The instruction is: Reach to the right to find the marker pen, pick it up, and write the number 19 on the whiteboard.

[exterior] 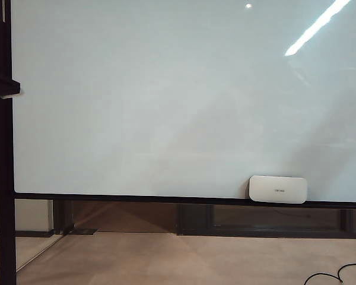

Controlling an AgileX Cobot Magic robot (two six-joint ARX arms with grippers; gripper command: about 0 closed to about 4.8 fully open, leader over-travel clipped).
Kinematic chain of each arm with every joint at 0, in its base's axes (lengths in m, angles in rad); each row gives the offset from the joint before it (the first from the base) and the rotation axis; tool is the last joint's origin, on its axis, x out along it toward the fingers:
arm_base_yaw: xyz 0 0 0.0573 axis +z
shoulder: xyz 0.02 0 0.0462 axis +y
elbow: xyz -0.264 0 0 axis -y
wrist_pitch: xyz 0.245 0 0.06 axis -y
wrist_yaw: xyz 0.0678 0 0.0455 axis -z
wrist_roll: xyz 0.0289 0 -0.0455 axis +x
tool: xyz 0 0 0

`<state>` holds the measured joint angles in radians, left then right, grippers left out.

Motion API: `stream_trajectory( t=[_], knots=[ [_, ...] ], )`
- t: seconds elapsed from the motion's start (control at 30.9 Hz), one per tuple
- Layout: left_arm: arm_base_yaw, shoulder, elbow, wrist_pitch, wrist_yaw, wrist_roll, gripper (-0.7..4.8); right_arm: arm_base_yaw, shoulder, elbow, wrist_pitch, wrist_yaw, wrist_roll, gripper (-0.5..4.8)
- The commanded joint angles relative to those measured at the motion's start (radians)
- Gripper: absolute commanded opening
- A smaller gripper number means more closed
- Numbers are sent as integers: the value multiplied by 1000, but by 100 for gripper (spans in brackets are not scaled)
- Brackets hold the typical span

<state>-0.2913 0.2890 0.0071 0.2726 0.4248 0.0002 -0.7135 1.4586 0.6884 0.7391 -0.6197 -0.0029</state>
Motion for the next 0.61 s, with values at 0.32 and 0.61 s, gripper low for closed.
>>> stream_trajectory(
  t=[0.32, 0.61],
  knots=[
    [0, 2, 2, -15, -2, 19, -5, -142, 398, 36, 520, -33, 109, -5],
    [0, 93, 2, 3, -32, 26, -5, -187, 566, 290, 348, -136, 76, -4]
  ],
)
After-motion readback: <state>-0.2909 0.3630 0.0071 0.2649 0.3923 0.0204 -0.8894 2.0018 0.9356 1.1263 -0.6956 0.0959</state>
